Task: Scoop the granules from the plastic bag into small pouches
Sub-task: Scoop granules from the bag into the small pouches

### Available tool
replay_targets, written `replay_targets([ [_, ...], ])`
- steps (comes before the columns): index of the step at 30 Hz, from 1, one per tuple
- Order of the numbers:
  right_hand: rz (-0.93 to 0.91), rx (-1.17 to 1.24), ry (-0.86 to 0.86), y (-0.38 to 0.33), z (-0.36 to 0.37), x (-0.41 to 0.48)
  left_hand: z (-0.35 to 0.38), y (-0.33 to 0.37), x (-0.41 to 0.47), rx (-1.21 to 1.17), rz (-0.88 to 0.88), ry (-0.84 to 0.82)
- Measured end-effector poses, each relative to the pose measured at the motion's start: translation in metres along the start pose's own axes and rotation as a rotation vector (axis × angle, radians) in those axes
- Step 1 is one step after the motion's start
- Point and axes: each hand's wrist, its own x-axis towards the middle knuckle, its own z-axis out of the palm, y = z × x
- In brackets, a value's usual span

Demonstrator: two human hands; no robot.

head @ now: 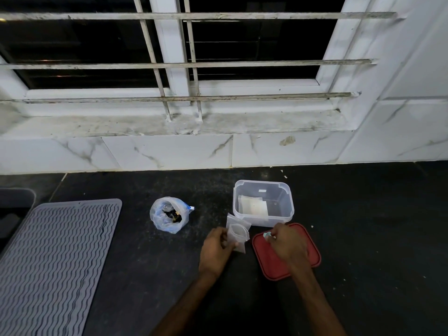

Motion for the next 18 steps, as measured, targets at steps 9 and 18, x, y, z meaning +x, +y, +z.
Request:
replay_targets([
  [9,0.090,-0.042,0.017,0.015,0.006,0.004,0.006,-0.010,0.010,-0.038,-0.050,0.024],
  [18,0.142,-0.028,-0.011,0.030,0.026,0.008,0.004,-0.010,0.007,0.022,-0.077,-0.008],
])
